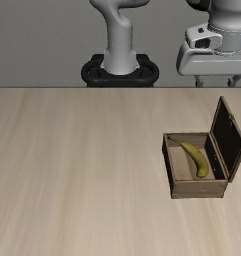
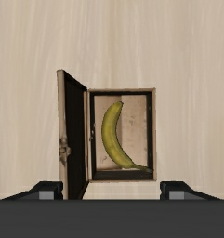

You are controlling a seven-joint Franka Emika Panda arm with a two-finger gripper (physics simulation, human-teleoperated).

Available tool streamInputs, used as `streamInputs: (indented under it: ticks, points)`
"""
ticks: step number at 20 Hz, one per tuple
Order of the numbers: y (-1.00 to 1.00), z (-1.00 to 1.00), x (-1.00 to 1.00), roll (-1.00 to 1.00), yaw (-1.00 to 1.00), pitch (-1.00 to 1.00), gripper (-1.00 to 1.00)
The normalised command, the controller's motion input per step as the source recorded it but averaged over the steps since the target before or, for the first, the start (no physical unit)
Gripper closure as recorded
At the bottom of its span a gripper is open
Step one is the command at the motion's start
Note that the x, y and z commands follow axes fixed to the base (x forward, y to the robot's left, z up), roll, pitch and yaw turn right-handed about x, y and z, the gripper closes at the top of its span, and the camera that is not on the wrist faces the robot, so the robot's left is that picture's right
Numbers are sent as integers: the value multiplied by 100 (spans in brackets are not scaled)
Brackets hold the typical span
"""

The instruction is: Pick up the banana and place it in the box

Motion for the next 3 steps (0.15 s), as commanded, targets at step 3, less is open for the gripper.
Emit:
streamInputs:
  ticks: [3]
  points:
    - [0, 0, 0, 0, 0, 0, -100]
